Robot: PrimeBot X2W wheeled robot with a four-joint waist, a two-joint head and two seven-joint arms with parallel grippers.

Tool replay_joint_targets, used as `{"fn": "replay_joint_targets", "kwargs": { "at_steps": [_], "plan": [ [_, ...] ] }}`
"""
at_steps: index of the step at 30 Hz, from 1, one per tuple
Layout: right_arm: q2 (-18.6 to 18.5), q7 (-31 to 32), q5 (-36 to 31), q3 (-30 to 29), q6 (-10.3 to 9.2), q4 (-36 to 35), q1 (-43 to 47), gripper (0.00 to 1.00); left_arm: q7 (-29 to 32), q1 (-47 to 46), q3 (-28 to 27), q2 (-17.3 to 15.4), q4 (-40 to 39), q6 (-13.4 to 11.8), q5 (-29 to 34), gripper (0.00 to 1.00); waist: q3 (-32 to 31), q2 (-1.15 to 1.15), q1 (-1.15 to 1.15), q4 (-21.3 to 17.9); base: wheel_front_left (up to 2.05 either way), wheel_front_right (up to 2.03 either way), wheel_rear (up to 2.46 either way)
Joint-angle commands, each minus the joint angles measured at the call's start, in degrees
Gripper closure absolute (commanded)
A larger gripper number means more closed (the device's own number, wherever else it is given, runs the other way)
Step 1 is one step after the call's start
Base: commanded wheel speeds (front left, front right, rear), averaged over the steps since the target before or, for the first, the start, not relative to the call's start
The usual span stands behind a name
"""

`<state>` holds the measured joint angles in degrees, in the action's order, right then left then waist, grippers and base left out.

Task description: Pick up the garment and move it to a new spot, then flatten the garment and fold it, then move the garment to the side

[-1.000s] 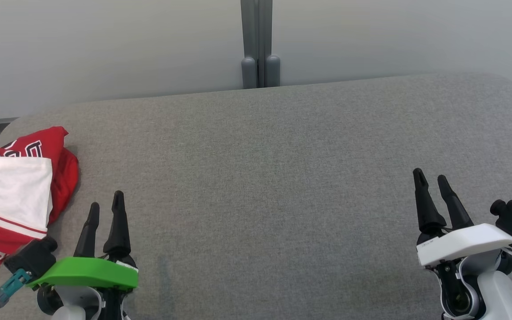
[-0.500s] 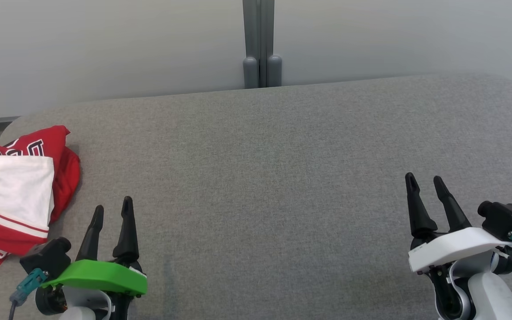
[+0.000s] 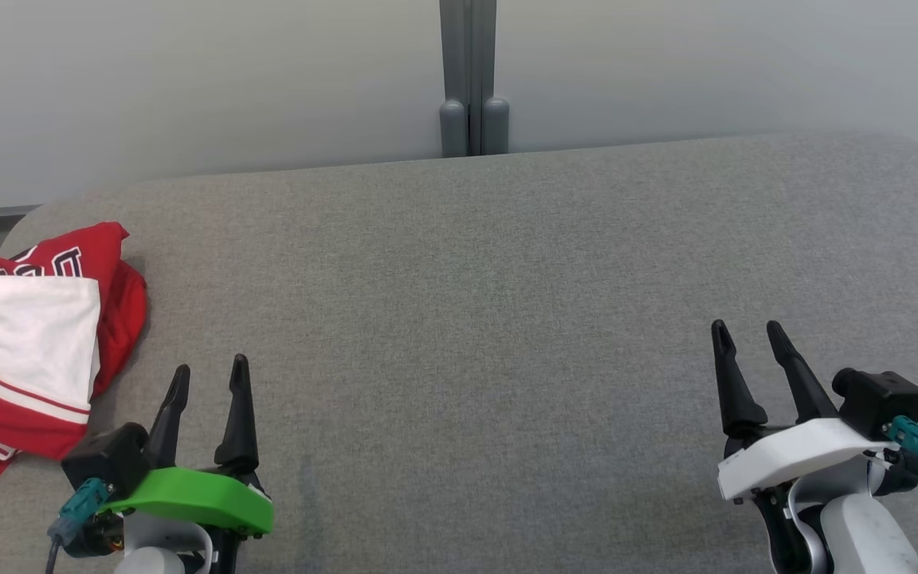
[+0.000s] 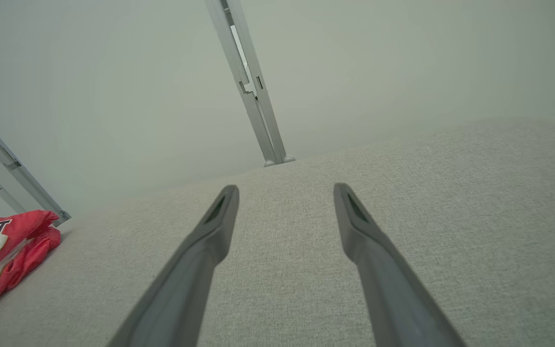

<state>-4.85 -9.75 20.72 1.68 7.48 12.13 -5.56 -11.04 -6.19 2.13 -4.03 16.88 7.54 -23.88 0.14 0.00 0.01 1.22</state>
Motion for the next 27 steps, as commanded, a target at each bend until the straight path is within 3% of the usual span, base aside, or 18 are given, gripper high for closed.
{"fn": "replay_joint_targets", "kwargs": {
  "at_steps": [1, 27],
  "plan": [
    [-0.06, -0.6, -1.5, 0.17, 0.01, -0.03, -0.1, 0.0, -0.49, -1.35, 0.1, -0.02, -0.07, -0.2, 1.75, 0.0, 0.01, 0.0, -0.01, -0.01, 0.0, 0.0, 0.0],
    [1.25, -3.06, -11.88, -1.22, 0.02, 0.17, 0.63, 0.0, -3.37, -1.72, -0.06, 0.58, 3.13, -0.23, 12.41, 0.0, 0.26, 0.0, -0.01, 0.25, 0.0, 0.0, 0.0]
  ]
}}
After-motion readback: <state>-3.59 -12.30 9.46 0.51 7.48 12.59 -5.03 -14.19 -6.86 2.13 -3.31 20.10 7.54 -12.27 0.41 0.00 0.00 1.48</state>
